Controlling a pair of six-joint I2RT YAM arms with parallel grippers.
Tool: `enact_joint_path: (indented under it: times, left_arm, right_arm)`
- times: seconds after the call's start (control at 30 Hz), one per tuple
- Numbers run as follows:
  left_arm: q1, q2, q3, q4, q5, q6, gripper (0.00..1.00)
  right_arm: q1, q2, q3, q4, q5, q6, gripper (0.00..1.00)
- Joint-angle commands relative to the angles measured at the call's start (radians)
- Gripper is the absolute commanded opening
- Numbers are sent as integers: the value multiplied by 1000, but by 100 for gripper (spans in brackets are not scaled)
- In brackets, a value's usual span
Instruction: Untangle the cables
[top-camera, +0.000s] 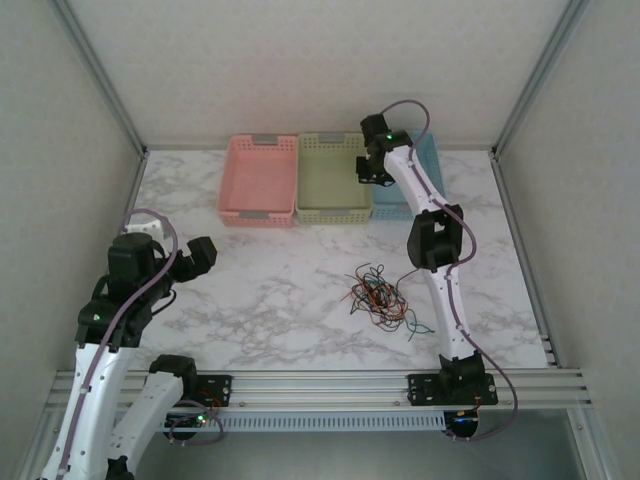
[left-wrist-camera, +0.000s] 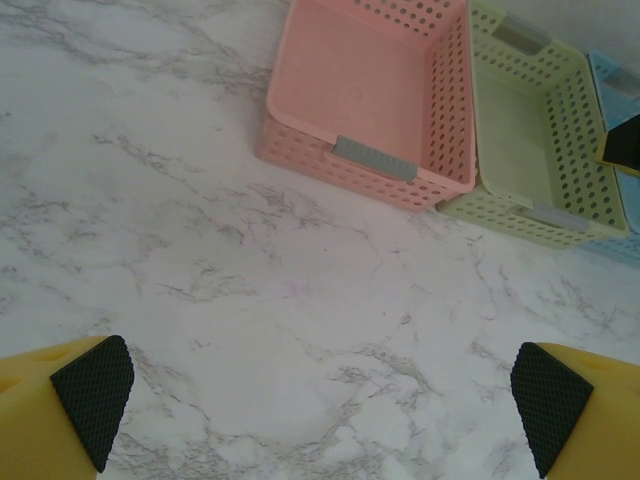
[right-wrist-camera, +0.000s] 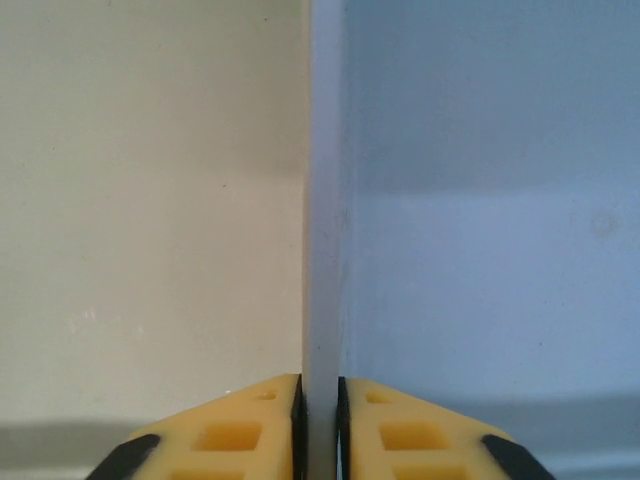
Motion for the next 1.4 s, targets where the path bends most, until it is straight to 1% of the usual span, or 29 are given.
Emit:
enact_joint_path:
  times: [0.0, 0.1, 0.2, 0.37, 0.53, 0.6, 0.7, 0.87, 0.97, 1.07, 1.2, 1.27, 1.3, 1.37]
  left_arm:
    - [7, -8, -13, 17, 2, 14, 100]
    - [6, -9, -13, 17, 2, 14, 100]
    - [7, -10, -12, 16, 1, 14, 100]
    - [7, -13, -7, 10, -12, 14, 100]
    - [6, -27, -7, 11, -17, 14, 100]
    - [6, -29, -7, 10, -19, 14, 100]
    - [6, -32, -7, 10, -22, 14, 100]
    - [7, -38, -6, 9, -22, 13, 100]
    - [6, -38, -7, 12, -18, 12, 100]
    - [7, -35, -6, 10, -15, 12, 100]
    - [7, -33, -5, 11, -10, 13, 100]
    - [7, -27, 0, 8, 20, 20, 100]
    - [7, -23, 3, 8, 34, 23, 100]
    - [7, -20, 3, 9, 52, 26, 100]
  right_arm:
    - [17, -11, 40, -10, -22, 13, 24]
    - [16, -27, 40, -11, -5, 6, 35]
    - [17, -52, 40, -19, 9, -4, 42]
    - [16, -136, 9, -28, 45, -20, 49]
    - [23, -288, -142, 24, 50, -23, 50]
    - [34, -355, -225, 45, 60, -28, 50]
    - [53, -480, -396, 88, 57, -28, 49]
    - [106, -772, -803, 178, 65, -12, 48]
    - [132, -927, -1006, 205, 43, 13, 48]
    - [166, -1064, -1170, 189, 28, 46, 48]
    - [213, -1195, -1299, 165, 12, 94, 48]
    - [228, -1251, -1350, 156, 11, 116, 48]
    - [230, -1272, -1371, 153, -4, 125, 48]
    - [230, -1310, -1413, 162, -75, 137, 49]
